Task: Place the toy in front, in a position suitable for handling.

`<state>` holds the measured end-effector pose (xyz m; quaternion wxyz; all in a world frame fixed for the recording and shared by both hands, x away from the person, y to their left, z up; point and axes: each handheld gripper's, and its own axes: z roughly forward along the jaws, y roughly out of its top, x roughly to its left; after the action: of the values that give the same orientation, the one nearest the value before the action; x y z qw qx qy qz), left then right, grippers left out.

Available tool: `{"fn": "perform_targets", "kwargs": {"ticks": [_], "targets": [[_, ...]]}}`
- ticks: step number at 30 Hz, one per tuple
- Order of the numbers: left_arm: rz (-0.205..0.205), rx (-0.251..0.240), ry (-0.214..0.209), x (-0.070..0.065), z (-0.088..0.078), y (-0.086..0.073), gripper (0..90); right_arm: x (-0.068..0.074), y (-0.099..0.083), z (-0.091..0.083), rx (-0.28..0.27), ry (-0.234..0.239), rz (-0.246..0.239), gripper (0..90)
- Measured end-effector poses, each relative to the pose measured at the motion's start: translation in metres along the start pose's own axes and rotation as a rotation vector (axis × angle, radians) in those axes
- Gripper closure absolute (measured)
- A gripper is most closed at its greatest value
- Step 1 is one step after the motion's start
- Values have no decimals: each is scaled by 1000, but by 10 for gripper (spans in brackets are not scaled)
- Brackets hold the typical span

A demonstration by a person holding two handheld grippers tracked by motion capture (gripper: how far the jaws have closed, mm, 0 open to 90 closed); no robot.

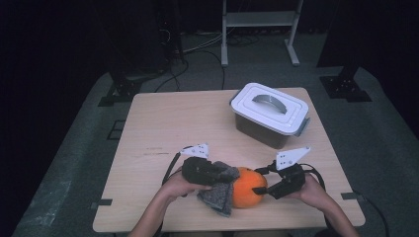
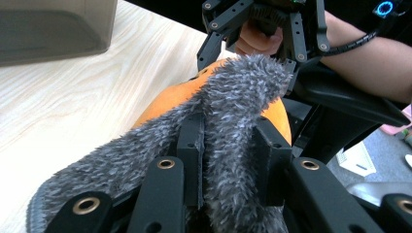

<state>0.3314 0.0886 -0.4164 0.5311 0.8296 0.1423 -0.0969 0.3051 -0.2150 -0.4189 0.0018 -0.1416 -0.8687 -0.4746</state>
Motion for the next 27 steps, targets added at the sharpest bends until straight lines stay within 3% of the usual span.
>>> {"fn": "perform_targets", "kwargs": {"ticks": [2,6,9,12,16,18,23,27], "targets": [[0,0,3,-1,2,1,690,3,3,-1,7,-10,39,264],[0,5,-7,-2,4,2,690,11,10,0,18,-44,72,210],[5,10,-11,-3,6,3,689,11,12,5,41,-45,76,182],[6,17,-7,-3,5,2,690,7,10,15,39,-16,95,195],[3,4,-2,0,-4,-1,692,5,11,19,19,1,64,403],[-3,-8,6,1,-11,-2,692,3,15,19,-11,13,49,465],[-4,-41,33,1,-31,-2,692,-3,29,27,-61,52,1,494],[-3,-76,49,1,-47,-1,692,-5,43,43,-63,77,-42,501]]}}
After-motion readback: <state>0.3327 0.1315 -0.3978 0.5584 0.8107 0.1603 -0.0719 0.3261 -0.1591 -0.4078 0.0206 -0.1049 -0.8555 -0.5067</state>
